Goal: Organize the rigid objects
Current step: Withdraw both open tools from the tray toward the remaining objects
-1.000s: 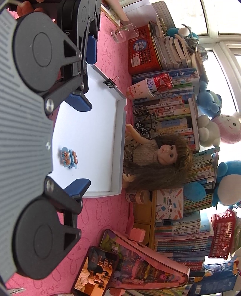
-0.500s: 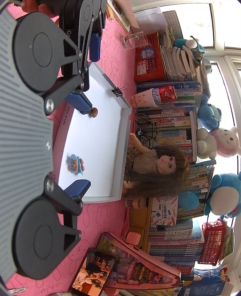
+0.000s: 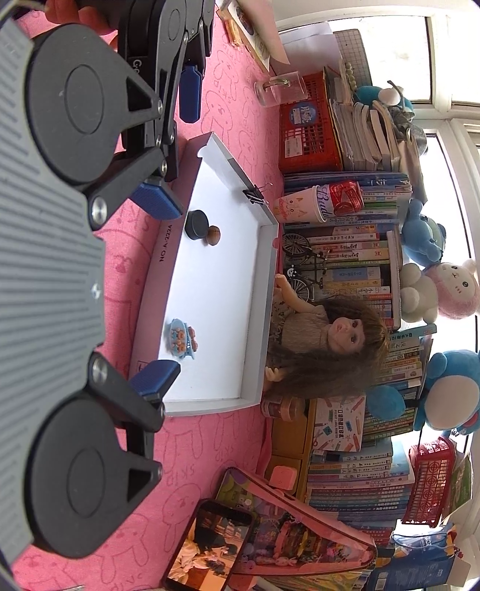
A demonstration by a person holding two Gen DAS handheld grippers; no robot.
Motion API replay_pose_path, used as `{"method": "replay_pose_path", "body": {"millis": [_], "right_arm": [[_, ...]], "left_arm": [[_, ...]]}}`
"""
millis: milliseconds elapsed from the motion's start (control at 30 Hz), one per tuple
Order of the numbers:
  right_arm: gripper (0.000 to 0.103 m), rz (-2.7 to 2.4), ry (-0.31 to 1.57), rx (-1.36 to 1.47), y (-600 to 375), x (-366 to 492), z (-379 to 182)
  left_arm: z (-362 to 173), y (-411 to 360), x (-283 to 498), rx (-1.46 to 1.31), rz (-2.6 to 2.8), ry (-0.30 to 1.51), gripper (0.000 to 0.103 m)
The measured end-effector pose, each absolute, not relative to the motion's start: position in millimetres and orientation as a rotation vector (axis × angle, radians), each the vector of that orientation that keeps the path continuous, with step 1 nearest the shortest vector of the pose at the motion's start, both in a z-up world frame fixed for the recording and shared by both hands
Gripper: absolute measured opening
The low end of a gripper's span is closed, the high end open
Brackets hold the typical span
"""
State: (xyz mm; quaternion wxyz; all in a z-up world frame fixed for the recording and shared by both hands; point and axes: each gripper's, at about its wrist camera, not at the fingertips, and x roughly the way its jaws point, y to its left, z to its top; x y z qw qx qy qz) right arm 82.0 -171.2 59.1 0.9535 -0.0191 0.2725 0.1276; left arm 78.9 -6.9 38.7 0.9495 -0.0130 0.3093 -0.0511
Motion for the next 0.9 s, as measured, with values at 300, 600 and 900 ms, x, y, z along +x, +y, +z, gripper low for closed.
{"method": "replay_pose_path", "body": {"millis": [300, 600, 900], "right_arm": [[0.093, 0.249, 0.577, 0.0, -179, 71, 46], [0.093, 0.239, 0.592, -0.022, -186, 44, 34], [0.076, 0.2, 0.636, 0.038, -201, 18, 26]], "left_arm": [[26, 0, 60, 0.001, -0.102, 0.612, 0.074], [22, 14, 23, 0.029, -0.106, 0.589, 0.075], [12, 23, -6, 0.031, -0.147, 0.612, 0.059]]}}
